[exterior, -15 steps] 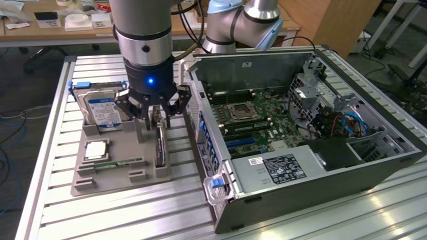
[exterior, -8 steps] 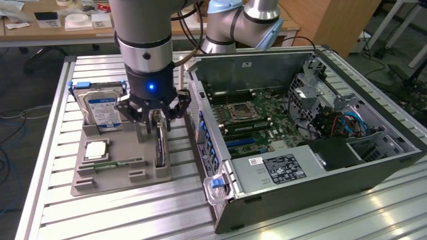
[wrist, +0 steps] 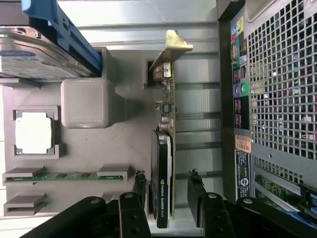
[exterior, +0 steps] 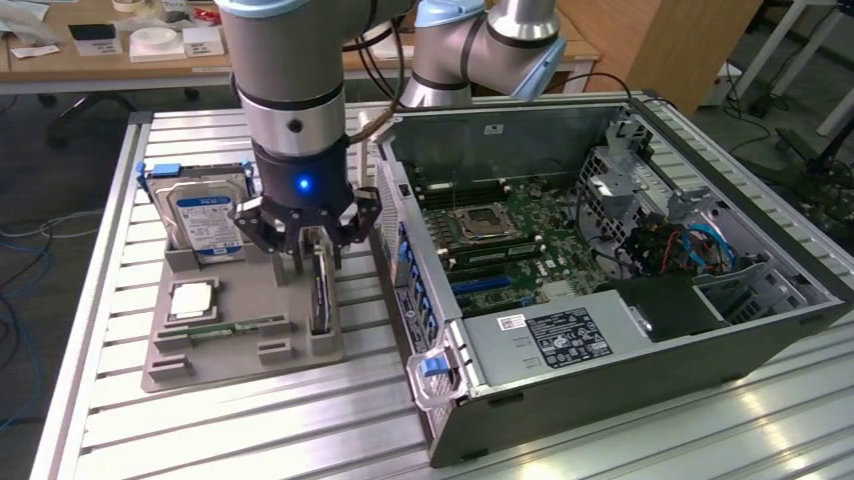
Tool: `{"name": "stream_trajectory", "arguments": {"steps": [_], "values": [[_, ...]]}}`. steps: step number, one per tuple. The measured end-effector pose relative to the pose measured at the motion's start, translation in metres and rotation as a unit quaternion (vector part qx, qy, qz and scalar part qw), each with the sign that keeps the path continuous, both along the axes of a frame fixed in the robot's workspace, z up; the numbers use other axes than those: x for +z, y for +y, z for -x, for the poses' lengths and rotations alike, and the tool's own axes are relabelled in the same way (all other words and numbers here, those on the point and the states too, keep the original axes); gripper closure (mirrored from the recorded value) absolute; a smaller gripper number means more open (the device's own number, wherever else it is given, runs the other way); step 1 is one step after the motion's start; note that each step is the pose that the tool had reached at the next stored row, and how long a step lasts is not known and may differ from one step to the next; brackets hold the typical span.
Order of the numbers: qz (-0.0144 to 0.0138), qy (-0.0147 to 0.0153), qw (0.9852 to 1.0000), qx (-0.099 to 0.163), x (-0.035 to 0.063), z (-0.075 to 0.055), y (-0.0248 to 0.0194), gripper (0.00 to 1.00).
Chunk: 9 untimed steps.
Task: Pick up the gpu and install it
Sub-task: 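Pick up the gpu and move the gpu toward the slot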
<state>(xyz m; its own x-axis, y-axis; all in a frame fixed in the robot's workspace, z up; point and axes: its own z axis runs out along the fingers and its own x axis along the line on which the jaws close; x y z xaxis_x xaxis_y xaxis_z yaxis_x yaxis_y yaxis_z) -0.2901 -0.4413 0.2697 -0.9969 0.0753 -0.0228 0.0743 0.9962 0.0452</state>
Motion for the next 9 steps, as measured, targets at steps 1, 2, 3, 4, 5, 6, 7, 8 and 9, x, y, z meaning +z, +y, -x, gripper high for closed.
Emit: {"name": "stream_trajectory", "arguments": {"steps": [1, 2, 3, 4, 5, 6, 7, 8, 9], "values": [[0.0000, 0.0000, 1.0000, 0.000, -0.0013, 0.000, 0.0000, 0.53], [0.0000, 0.0000, 1.0000, 0.000, -0.0026, 0.000, 0.0000, 0.53], [0.0000, 0.0000, 1.0000, 0.000, -0.0039, 0.000, 0.0000, 0.53], [0.0000, 0.0000, 1.0000, 0.000, -0.0065, 0.000, 0.0000, 0.53], [0.0000, 0.0000, 1.0000, 0.000, -0.0125, 0.000, 0.0000, 0.53], [0.0000, 0.0000, 1.0000, 0.000, -0.0153, 0.000, 0.0000, 0.53], [0.0000, 0.0000, 1.0000, 0.000, -0.0194, 0.000, 0.0000, 0.53], [0.0001, 0.0001, 1.0000, 0.000, -0.0224, 0.000, 0.0000, 0.53], [0.0001, 0.0001, 1.0000, 0.000, -0.0228, 0.000, 0.0000, 0.53]]}}
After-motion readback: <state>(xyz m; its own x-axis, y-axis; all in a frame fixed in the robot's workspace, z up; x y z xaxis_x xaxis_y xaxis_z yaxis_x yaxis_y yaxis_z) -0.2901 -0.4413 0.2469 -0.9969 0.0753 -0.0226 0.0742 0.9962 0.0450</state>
